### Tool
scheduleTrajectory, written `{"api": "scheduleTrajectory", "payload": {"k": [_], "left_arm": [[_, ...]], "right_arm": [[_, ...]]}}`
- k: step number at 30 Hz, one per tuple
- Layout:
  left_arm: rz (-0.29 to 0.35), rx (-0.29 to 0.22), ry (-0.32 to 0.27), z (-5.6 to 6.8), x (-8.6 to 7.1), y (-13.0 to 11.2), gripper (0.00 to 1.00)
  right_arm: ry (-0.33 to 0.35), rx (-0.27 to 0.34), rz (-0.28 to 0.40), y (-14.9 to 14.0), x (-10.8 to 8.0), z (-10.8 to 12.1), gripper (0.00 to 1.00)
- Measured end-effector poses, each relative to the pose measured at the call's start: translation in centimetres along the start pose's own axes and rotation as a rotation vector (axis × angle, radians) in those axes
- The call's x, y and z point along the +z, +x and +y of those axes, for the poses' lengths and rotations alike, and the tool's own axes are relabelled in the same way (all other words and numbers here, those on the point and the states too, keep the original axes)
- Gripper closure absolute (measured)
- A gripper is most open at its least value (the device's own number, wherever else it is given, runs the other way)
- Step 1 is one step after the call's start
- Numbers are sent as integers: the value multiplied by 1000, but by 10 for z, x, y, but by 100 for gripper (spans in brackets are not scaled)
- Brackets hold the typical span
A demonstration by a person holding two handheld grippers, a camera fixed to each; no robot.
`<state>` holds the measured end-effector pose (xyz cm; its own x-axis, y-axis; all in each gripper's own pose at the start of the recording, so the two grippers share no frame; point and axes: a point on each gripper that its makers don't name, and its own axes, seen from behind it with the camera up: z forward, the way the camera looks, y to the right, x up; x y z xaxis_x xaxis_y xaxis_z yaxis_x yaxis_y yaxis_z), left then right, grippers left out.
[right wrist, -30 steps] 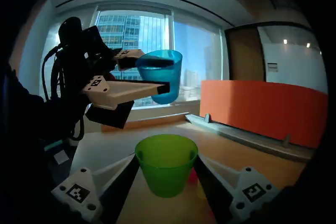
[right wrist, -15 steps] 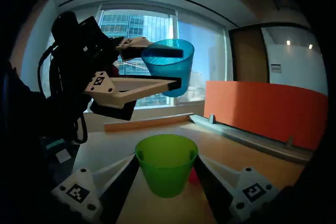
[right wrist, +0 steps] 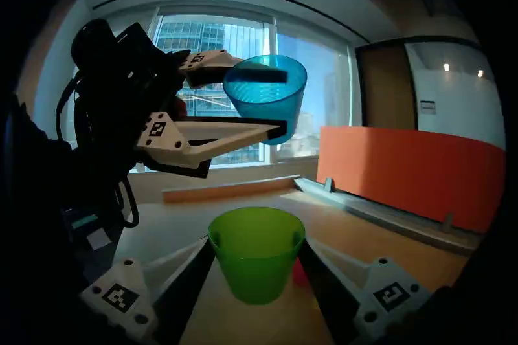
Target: Pour water
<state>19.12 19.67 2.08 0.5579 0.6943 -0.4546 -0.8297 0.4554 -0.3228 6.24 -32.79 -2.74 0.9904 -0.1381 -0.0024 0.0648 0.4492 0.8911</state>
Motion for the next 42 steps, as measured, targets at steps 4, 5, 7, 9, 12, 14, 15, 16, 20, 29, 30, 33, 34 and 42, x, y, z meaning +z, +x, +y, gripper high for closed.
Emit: {"api": "scheduleTrajectory", "payload": {"k": [4,5,7,9,12,14,15,16,20,29,30,33,34,42], "left_arm": [[2,22,8,-2,-1,1,17],[4,27,10,-3,-1,1,17],[5,37,13,-3,-2,1,17],[6,48,16,-2,-2,2,17],[4,63,18,-2,-3,2,17],[3,72,21,-2,-4,2,17],[3,77,23,-3,-4,2,17],[4,81,23,-3,-4,3,17],[10,103,27,-3,-3,4,17],[10,146,32,-4,0,6,17],[10,148,32,-4,1,7,17],[10,156,31,-5,1,8,17],[10,160,31,-6,1,8,17],[12,189,34,-8,2,12,17]], "right_arm": [[0,-2,0,2,-1,0,10],[0,-3,0,2,-1,0,10],[-1,-4,0,2,-1,0,10],[-1,-6,-1,2,-1,1,10],[-2,-9,-3,1,-1,1,10],[-3,-10,-3,1,-1,1,10],[-3,-11,-3,1,-1,1,10],[-3,-11,-3,1,-1,1,10],[-4,-13,-3,2,-2,0,10],[-7,-13,1,4,-4,2,10],[-8,-13,1,4,-4,2,10],[-9,-15,1,4,-5,3,10],[-10,-15,1,4,-6,4,10],[-10,-15,4,4,-7,5,10]]}}
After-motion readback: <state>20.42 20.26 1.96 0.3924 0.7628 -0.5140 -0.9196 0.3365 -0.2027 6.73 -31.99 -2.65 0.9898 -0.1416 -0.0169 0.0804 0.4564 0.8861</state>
